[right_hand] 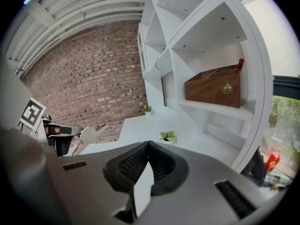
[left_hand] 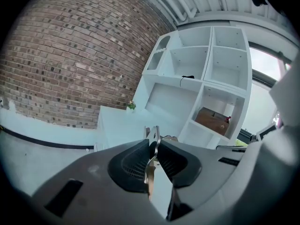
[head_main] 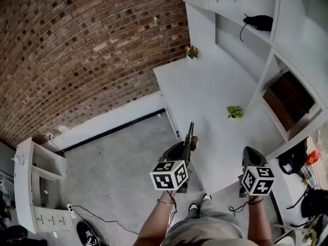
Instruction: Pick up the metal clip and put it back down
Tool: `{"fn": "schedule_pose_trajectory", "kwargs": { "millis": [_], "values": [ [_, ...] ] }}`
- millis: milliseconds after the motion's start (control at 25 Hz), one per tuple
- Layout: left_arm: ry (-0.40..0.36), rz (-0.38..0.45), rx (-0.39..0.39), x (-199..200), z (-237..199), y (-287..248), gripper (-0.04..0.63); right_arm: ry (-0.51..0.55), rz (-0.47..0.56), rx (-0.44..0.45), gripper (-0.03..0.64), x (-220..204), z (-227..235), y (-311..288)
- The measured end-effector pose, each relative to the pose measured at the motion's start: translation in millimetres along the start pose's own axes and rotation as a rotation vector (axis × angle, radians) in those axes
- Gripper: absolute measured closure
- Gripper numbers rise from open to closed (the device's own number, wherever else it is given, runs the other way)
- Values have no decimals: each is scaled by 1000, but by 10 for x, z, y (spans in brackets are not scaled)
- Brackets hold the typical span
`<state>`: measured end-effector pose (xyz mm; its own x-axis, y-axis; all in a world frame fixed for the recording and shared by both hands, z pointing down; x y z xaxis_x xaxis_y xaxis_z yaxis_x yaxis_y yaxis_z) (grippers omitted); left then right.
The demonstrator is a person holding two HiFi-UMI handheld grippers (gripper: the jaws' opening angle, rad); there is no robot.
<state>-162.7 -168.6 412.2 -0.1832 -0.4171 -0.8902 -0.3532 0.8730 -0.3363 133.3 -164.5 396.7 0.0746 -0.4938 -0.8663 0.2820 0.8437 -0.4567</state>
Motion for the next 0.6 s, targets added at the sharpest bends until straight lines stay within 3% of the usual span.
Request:
{"fn": "schedule_pose_trajectory", "kwargs": {
  "millis": [240, 600],
  "values": [
    [-34, -10, -14, -20, 24, 114, 543, -14, 22, -37, 615, -31, -19, 194],
    [-72, -88, -68, -227, 131, -71, 558, -82, 14, -131, 615, -251, 185, 437]
  ]
}}
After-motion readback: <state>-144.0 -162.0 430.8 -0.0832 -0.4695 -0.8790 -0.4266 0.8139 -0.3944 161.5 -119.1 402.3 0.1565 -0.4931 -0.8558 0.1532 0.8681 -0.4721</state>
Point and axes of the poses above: the fingertips, and each gripper's own axes: y backward along the fingers, z to its right, x out of its top, the point moved 9 cm from there along y, backward along the fingers, and after that the axes turned 6 degrees about -y, right-handed, at the moved point
